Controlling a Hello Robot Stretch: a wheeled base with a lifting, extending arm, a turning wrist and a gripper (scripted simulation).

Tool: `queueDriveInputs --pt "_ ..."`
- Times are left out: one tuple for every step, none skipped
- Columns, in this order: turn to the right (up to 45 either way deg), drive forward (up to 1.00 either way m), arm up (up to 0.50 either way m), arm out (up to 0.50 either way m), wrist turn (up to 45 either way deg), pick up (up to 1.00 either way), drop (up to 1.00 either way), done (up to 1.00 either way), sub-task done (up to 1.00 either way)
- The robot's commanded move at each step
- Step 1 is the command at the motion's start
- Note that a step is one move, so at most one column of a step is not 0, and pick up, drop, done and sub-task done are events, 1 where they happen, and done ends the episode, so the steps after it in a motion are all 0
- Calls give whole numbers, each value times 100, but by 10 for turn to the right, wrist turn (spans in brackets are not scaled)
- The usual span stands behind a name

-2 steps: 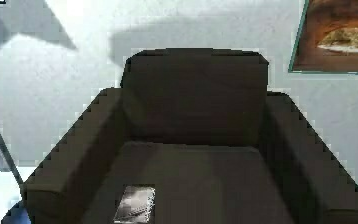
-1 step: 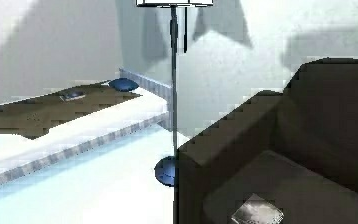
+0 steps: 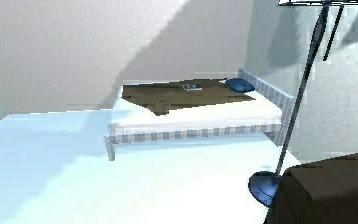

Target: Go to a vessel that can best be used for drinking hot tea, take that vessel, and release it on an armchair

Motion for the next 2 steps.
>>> queueDriveInputs --pt "0 0 0 48 0 0 0 0 0" --pt "0 0 0 0 450 0 0 0 0"
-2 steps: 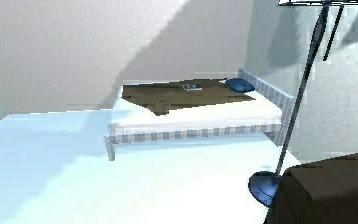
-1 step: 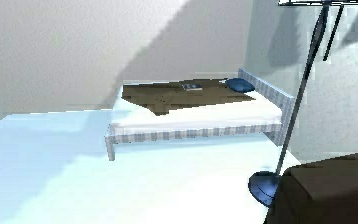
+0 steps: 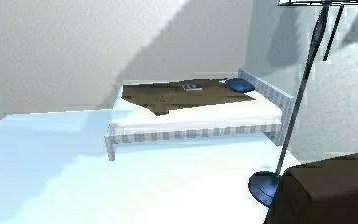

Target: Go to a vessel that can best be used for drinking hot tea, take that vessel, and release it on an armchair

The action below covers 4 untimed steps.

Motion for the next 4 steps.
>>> queueDriveInputs --pt "0 0 0 0 450 0 0 0 0" --pt "0 0 0 0 240 0 0 0 0" --pt "0 0 -18 0 0 0 0 0 0" --pt "0 0 -32 0 0 0 0 0 0"
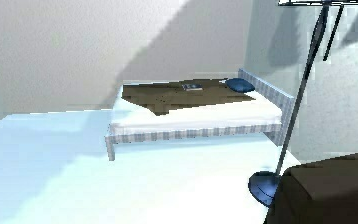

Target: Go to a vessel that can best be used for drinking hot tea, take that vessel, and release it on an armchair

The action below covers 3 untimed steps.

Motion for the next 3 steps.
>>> queueDriveInputs --pt "0 0 0 0 0 0 100 0 0" --pt "0 0 10 0 0 0 0 0 0" --pt "0 0 0 -8 0 0 0 0 0"
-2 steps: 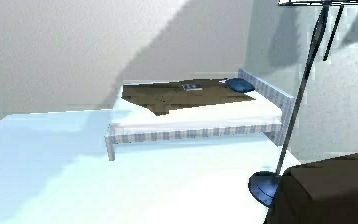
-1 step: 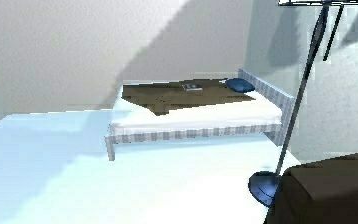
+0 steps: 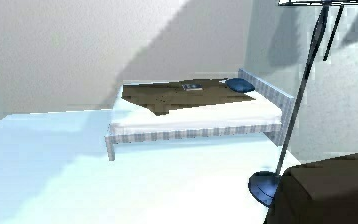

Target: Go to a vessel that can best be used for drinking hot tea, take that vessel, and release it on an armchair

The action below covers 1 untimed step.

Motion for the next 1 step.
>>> queueDriveInputs --pt "0 0 0 0 0 0 0 100 0"
